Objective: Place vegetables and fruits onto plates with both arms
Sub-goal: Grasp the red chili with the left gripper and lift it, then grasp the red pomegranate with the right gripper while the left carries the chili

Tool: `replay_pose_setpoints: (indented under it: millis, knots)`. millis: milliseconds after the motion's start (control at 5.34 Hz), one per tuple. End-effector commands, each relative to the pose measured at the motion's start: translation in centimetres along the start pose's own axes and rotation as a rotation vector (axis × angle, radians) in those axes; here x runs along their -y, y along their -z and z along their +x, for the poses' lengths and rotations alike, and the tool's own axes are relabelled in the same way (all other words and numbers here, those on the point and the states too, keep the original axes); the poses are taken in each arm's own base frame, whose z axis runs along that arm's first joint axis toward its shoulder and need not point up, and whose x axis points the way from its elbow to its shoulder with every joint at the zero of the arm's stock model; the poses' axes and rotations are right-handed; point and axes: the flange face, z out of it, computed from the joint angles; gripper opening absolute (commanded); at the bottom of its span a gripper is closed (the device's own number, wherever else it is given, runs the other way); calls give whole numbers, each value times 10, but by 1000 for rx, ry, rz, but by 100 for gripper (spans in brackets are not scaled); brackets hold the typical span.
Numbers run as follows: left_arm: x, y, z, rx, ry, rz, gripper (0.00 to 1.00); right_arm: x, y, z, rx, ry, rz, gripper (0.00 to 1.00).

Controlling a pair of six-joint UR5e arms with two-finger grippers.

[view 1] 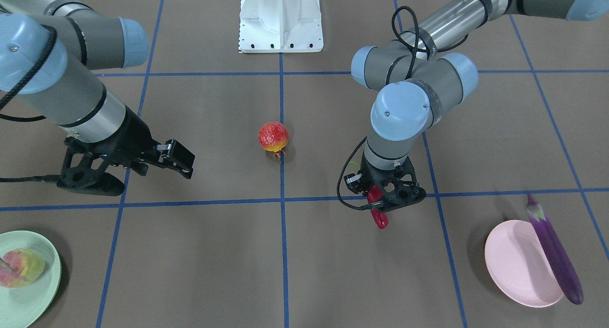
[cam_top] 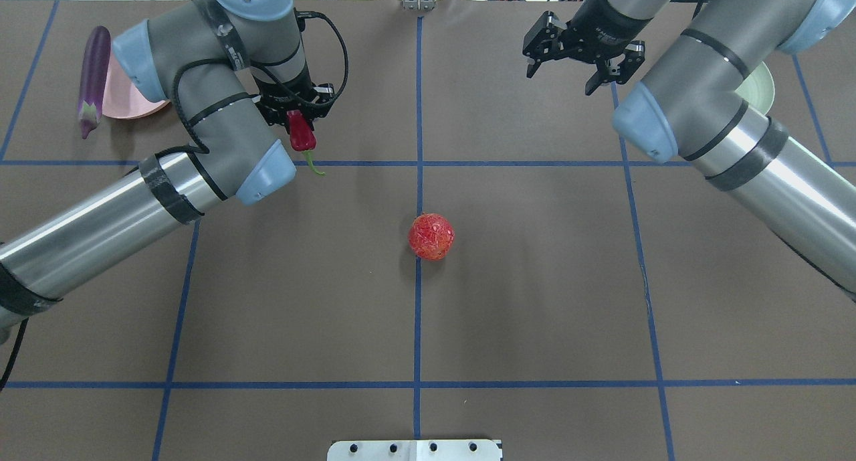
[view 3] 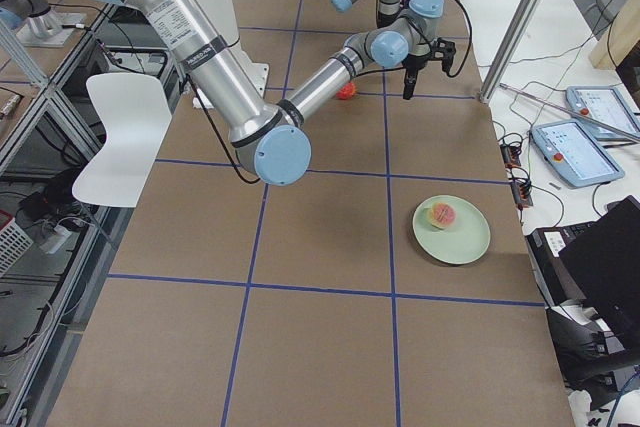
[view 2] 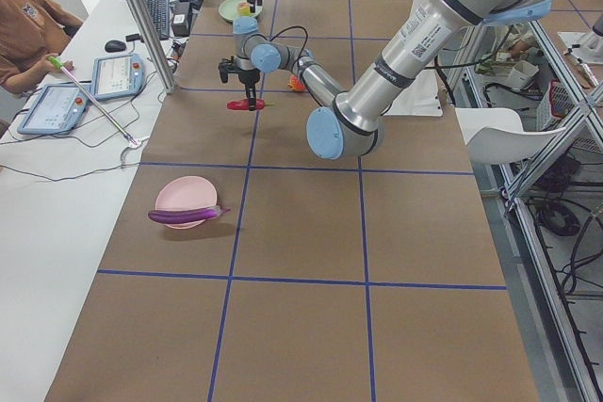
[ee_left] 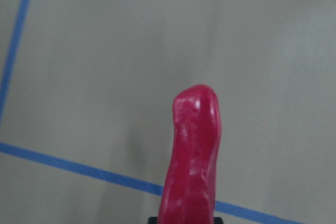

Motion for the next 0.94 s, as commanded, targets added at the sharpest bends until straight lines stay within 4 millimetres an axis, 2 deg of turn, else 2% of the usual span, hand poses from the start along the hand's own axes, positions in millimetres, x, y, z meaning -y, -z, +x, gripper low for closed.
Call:
replay_pose_setpoints:
  millis: [0,187,374,561,749]
  knots:
    - [45,29,-39,20,-6,-11,0,-58,-48,-60,-27,-3,3,100]
    - [72,46,-65,37,-29,-9,0,-84,-72,-94,-42,-19,-1,100]
    - [92,49,-83,51,-35,-3,0,-97,-97,-111,-71,-18,-13,100]
    - [96,50,-87,54,-37,-1,0,-106,-113,-120,-89,-20,-31,100]
    - [110,51,-97,64,-15,2,0,-119,-126,-122,-100,-12,-52,100]
